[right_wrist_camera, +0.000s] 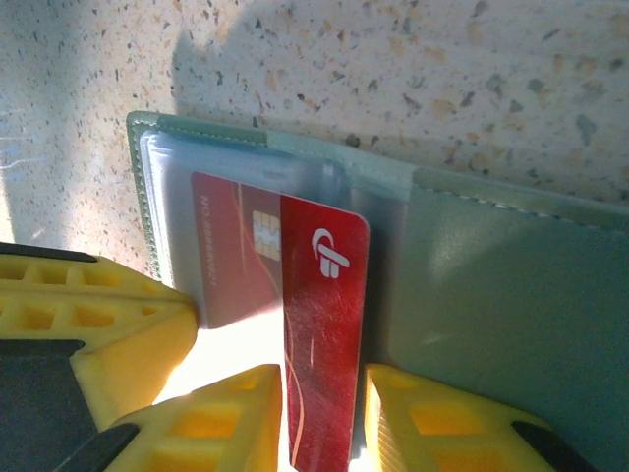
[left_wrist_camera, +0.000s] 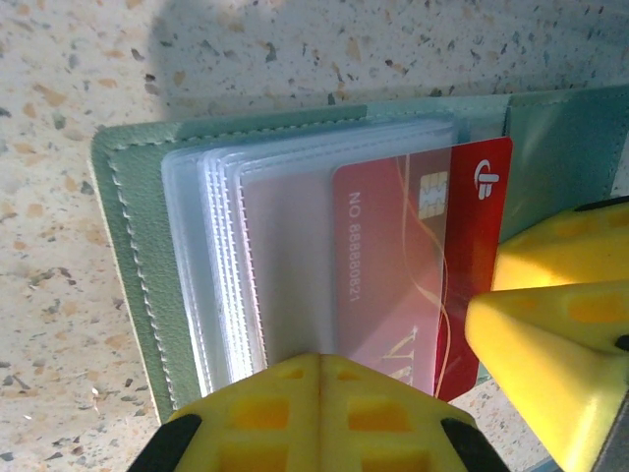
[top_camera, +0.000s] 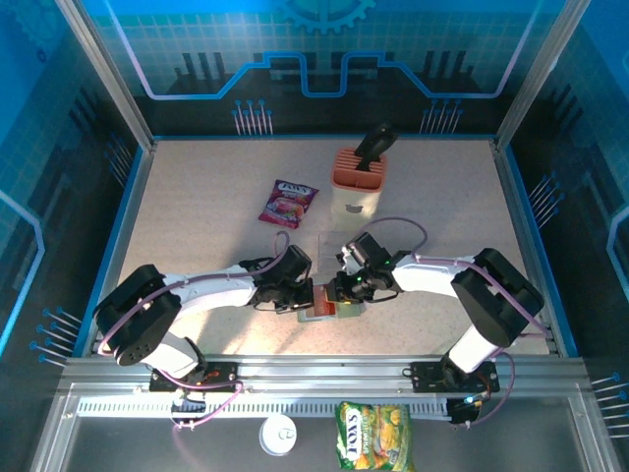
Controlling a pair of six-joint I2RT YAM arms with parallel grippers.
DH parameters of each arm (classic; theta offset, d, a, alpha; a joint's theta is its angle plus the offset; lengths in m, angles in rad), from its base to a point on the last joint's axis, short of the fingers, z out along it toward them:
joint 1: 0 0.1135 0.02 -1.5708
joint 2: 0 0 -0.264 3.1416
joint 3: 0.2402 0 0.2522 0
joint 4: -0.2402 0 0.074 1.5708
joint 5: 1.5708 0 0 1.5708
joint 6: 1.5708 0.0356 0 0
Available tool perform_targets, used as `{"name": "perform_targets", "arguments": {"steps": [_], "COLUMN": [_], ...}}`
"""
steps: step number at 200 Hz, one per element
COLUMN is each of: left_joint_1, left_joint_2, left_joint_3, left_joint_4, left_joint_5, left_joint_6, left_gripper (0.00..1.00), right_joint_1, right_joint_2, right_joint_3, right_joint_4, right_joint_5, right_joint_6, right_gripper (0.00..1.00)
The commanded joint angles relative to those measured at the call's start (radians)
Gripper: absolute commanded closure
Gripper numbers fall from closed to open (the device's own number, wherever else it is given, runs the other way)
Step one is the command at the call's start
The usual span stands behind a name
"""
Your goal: Take the credit cards out of the card holder
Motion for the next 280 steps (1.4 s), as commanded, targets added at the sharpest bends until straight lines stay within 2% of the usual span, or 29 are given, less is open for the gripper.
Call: {"name": "perform_targets", "arguments": {"steps": [1, 90, 137, 186, 280], "left_joint_1": [0.003, 0.002, 0.003, 0.003, 0.002], "left_joint_2": [0.016, 0.027, 0.021, 0.019, 0.011], "left_joint_3": [-0.003, 0.001, 0.004, 0.012, 0.028], "left_joint_4": [-0.035, -0.045, -0.059, -0.081, -0.092], "left_joint_5": [0.005, 0.01, 0.001, -0.016, -0.039], "left_joint_6": [0.016, 0.014, 0.013, 0.016, 0.015], "left_gripper": [1.0, 1.0, 1.0, 1.0, 1.0], "right_joint_1": [-0.013, -0.026, -0.034, -0.058, -0.108], "right_joint_2": [0.025, -0.004, -0.013, -0.043, -0.163], "right_joint_3": [-0.017, -0.086, -0.101, -0.133, -0.129], "right_joint_4": [0.029, 0.2, 0.201, 0.201, 0.015], "right_joint_5": [-0.043, -0.121, -0.112, -0.105, -0.065], "right_joint_6": [0.0, 0.083, 0.08, 0.072, -0.026], "right_gripper": [0.73, 0.81, 0.89, 0.91, 0.92]}}
